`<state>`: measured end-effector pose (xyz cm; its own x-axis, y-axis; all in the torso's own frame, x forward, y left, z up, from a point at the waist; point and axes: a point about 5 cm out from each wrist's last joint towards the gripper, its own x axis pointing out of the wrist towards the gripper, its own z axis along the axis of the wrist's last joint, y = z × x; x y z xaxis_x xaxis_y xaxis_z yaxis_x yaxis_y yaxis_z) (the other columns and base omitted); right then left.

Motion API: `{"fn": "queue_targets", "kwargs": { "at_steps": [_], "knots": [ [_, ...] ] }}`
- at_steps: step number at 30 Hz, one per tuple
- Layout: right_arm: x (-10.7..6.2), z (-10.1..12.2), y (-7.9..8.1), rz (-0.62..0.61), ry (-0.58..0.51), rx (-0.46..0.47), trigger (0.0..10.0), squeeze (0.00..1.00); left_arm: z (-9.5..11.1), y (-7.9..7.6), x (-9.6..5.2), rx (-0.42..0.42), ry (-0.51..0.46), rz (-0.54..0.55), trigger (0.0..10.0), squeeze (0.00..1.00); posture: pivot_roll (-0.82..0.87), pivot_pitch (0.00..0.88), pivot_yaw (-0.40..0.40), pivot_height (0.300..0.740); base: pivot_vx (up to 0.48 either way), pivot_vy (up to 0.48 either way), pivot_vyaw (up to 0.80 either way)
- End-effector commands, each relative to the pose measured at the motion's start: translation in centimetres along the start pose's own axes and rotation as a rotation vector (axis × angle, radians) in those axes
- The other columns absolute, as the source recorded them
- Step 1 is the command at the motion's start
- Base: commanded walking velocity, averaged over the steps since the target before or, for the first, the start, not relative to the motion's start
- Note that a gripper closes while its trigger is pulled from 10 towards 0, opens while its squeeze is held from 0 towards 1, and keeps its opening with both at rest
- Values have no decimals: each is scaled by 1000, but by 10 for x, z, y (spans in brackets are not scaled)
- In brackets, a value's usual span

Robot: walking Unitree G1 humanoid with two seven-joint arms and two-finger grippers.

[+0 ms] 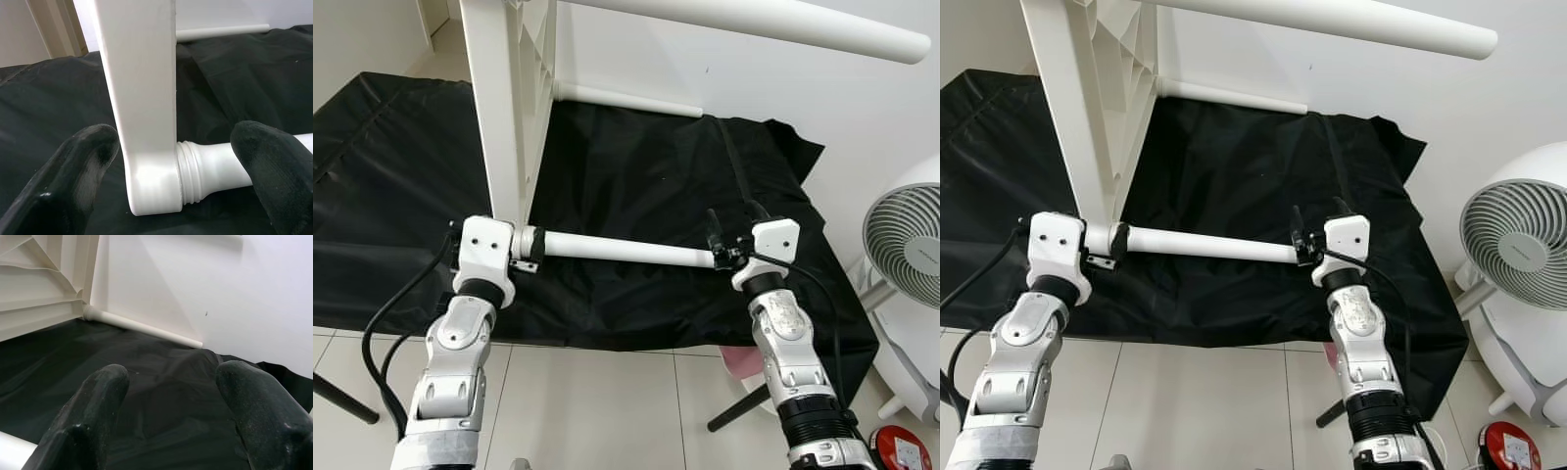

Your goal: Building children table

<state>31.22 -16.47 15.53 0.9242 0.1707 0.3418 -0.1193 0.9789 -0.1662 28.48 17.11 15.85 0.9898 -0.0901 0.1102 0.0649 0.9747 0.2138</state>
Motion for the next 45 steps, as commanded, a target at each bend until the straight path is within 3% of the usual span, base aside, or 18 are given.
{"fn": "queue_targets", "kwargs": {
  "at_steps": [1, 17, 33, 39, 45],
  "knots": [
    [1, 0, -3, 3, 1, -5, 10000, 0, -2, 8, 1, 5, 19, 192, 10000, 0, 44, 40, -99, 740, 0, 0, 0],
    [7, 7, -1, 23, -33, 20, 10000, 0, -6, 25, 22, -19, 63, 325, 10000, 0, 17, 35, -86, 740, 0, 0, 0],
    [10, 11, 4, 59, -43, 33, 10000, 0, 0, 20, 43, -23, 44, 336, 10000, 0, 0, 59, -93, 740, 0, 0, 0],
    [14, 14, 11, 74, -53, 51, 10000, 0, 8, 21, 75, -25, 22, 340, 10000, 0, 3, 76, -87, 740, 0, 0, 0],
    [16, 15, 13, 70, -61, 56, 10000, 0, 13, 25, 86, -15, 5, 362, 10000, 0, -12, 80, -79, 740, 0, 0, 0]
  ]
}}
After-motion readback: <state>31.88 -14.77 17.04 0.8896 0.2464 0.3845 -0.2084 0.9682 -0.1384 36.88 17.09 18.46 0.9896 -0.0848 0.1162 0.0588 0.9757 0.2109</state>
